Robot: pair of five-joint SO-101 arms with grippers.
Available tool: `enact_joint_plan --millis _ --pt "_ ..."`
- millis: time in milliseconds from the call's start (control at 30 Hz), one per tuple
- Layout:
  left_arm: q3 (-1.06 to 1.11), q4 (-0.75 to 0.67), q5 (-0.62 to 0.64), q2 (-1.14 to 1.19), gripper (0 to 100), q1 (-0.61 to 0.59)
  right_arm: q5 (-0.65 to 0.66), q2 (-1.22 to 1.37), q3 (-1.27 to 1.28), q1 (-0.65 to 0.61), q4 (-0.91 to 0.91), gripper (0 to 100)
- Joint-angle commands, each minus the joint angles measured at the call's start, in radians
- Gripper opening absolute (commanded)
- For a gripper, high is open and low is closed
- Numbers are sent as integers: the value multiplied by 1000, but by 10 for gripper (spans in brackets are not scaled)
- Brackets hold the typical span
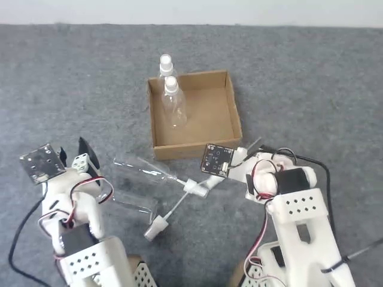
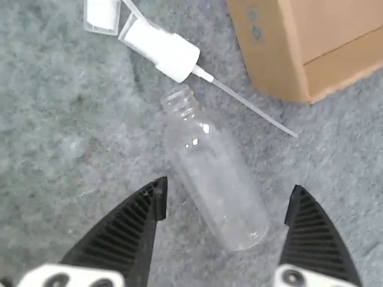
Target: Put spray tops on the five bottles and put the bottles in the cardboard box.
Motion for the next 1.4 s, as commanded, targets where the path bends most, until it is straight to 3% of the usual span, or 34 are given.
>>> enact_joint_plan --millis 0,233,933,1233,1367 --pt "-5 -34 3 -15 163 -5 14 12 -3 -13 -38 272" --pt "-5 -34 3 -15 163 -5 9 61 -9 -50 -42 272" --pt "-2 -34 3 -15 163 -3 8 582 -265 -19 -127 267" --pt "-2 -35 3 -15 163 -2 6 611 -265 -4 -139 97" --pt "-2 -35 3 -15 163 -2 -112 610 -265 -4 -139 95"
